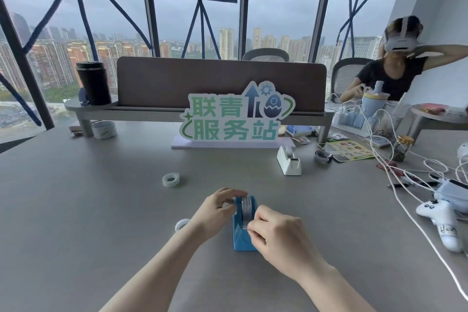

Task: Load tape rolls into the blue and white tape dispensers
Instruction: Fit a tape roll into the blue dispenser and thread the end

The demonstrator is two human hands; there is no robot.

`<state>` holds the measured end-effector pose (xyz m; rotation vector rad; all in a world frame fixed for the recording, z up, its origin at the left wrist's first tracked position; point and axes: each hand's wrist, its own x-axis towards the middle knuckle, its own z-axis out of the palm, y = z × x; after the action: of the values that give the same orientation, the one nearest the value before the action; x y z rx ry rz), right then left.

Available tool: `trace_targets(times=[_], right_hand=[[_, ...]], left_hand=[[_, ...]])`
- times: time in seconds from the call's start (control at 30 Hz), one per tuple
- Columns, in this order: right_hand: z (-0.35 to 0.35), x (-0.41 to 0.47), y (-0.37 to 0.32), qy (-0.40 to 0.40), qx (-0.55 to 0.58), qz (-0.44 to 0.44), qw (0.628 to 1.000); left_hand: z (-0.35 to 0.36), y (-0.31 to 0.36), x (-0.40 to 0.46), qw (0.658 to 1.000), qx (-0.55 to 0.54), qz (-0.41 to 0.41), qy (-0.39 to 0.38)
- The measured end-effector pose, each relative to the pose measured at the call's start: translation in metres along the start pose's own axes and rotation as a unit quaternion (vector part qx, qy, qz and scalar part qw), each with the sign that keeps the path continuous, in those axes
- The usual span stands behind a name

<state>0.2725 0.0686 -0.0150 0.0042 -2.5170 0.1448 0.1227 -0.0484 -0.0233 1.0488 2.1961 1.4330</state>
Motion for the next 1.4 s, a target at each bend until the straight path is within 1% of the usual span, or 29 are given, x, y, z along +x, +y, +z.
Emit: trace_targets(times=[0.5, 0.67, 0.77, 0.83, 0.9, 0.93, 1.0, 1.07, 1.1, 1.17, 1.4], right_hand=[[0.006, -0.017, -0.004, 0.016, 0.003, -0.008, 1.000], [0.005, -0.022, -0.003, -0.011, 0.037, -0.012, 0.999], [0.001, -0.026, -0.002, -0.018, 0.093, 0.028, 0.995], [0.000, -0.028, 0.002, -0.002, 0.146, 0.082, 0.986], [0.002, -0.027, 0.009, 0.011, 0.185, 0.142, 0.972], [0.002, -0.025, 0.012, 0.001, 0.190, 0.170, 0.967], [0.002, -0.022, 0.017, -0.081, 0.192, 0.209, 0.956], [-0.001, -0.018, 0.019, -0.172, 0.198, 0.218, 0.940], [-0.001, -0.016, 0.019, -0.194, 0.200, 0.215, 0.936], [0.000, -0.012, 0.020, -0.206, 0.203, 0.209, 0.934], [0.015, 0.003, 0.029, -0.186, 0.230, 0.227, 0.928]], left_hand=[[-0.001, -0.002, -0.003, 1.000, -0.006, -0.015, 0.002], [-0.002, 0.000, -0.009, 1.000, -0.015, -0.027, -0.003], [-0.004, 0.000, -0.017, 0.999, -0.024, -0.039, -0.002], [-0.006, -0.004, -0.024, 0.998, -0.033, -0.045, -0.006], [-0.008, -0.009, -0.032, 0.998, -0.036, -0.049, -0.034], [-0.008, -0.010, -0.036, 0.996, -0.041, -0.053, -0.056], [-0.008, -0.012, -0.040, 0.994, -0.027, -0.049, -0.092], [-0.006, -0.016, -0.039, 0.995, 0.040, -0.040, -0.088], [-0.005, -0.018, -0.038, 0.994, 0.070, -0.038, -0.077], [-0.003, -0.023, -0.035, 0.993, 0.092, -0.042, -0.061], [-0.002, -0.027, -0.016, 0.995, 0.066, -0.052, -0.050]])
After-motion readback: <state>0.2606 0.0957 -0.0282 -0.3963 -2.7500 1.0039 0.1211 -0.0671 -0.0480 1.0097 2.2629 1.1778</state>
